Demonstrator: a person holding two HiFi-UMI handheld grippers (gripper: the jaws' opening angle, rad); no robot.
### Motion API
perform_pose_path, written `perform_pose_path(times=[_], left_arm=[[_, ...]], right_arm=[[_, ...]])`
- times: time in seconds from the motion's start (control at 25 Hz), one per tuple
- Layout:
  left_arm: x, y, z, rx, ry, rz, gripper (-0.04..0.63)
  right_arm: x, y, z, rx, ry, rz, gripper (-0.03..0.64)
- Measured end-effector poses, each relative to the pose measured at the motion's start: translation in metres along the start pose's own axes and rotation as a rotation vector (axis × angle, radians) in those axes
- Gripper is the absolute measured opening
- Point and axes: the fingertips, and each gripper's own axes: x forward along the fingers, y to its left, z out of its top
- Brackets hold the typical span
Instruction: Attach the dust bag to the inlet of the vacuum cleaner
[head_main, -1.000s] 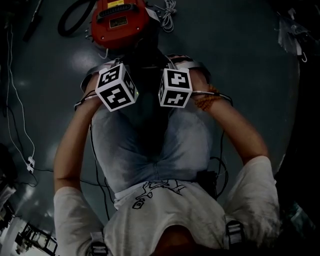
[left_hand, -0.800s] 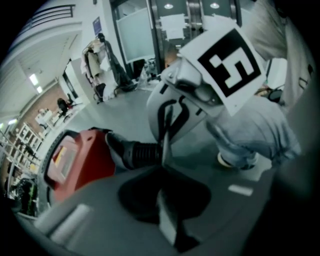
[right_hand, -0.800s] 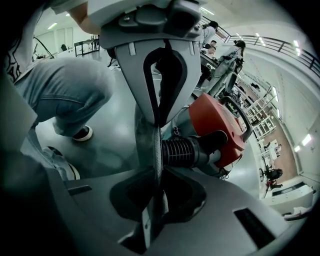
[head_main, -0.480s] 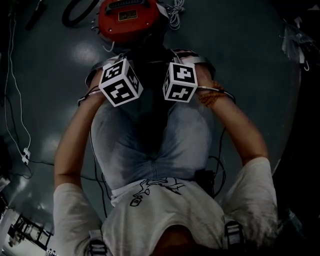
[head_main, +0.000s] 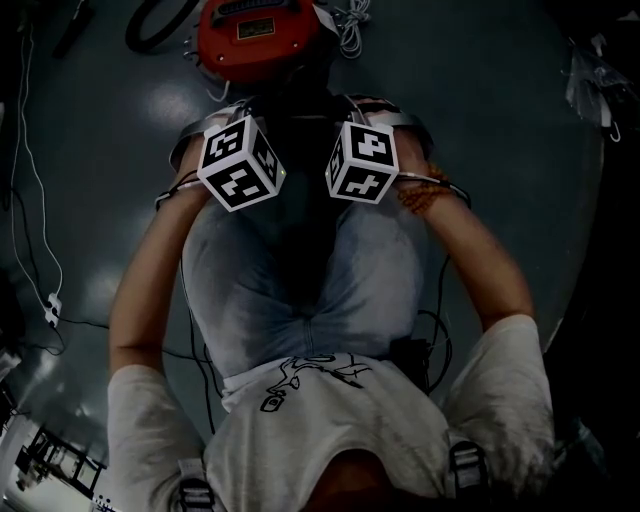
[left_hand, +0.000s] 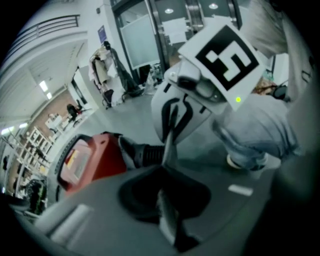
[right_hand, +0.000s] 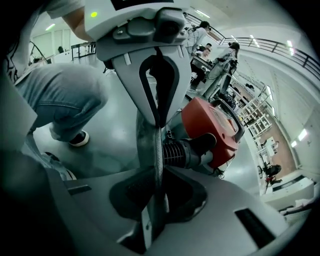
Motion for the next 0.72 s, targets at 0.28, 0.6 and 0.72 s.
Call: perform_pose_path(times=[0.28,0.6,0.72], left_arm=[[-0.002,0.004,0.002,0.008,0.001,0.006,0.015],[-0.002,0.014,0.004,0.036,0.005,0.033,0.014],[-0.003,0.015,0.01,0.051,-0.007,0.043,0.014]], right_arm=[[0.001,-0.003,0.001,0.042,-0.025,0.002,0.038],[0.002,-0.007,0.001,0.08,-0.047,-0.008,0.048],[0.003,-0.006,-0.003,0.103,-0.051,-0.004,0.048]])
